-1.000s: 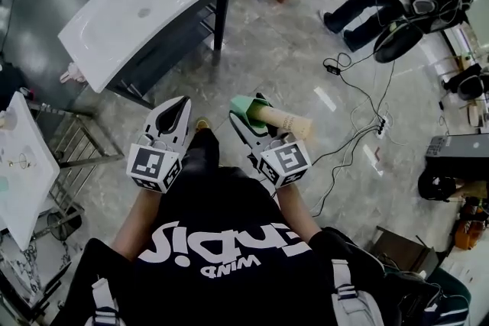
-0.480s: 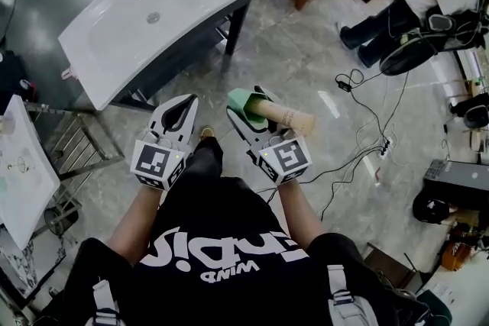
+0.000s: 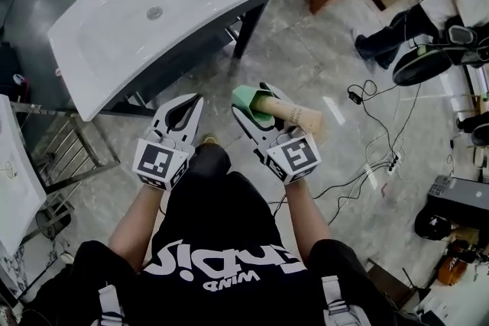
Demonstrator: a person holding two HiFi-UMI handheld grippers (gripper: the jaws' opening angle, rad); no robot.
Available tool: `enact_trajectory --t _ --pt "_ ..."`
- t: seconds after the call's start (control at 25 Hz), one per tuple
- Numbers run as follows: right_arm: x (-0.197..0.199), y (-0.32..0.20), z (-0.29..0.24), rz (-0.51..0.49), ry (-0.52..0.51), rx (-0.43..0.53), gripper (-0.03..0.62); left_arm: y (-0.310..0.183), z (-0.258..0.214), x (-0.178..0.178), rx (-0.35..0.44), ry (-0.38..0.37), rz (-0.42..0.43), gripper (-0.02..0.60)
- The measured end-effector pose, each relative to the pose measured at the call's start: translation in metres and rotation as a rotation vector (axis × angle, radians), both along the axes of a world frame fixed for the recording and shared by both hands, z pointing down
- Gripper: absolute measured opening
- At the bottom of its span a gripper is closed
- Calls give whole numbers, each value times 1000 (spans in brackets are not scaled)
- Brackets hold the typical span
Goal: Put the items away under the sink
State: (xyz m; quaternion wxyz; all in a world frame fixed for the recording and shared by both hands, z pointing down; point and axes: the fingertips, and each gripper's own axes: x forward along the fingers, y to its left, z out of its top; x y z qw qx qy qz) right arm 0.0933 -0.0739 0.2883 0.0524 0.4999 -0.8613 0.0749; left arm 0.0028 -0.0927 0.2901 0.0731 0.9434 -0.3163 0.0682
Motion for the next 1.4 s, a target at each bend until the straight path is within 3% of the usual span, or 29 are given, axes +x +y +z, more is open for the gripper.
enact_trajectory --t 0.44,0.68,0.96,1.4 --pt "-1 -52 113 -52 -26 14 325 -46 114 4 38 0 -27 17" --pt "4 -78 159 -94 -74 45 325 -64 176 10 78 -35 -16 17" --pt "-7 -110 229 -168 -62 53 325 -91 249 9 95 -3 -37 17" --pt "-38 -144 291 -254 14 69 328 -121 306 -12 129 25 -101 17"
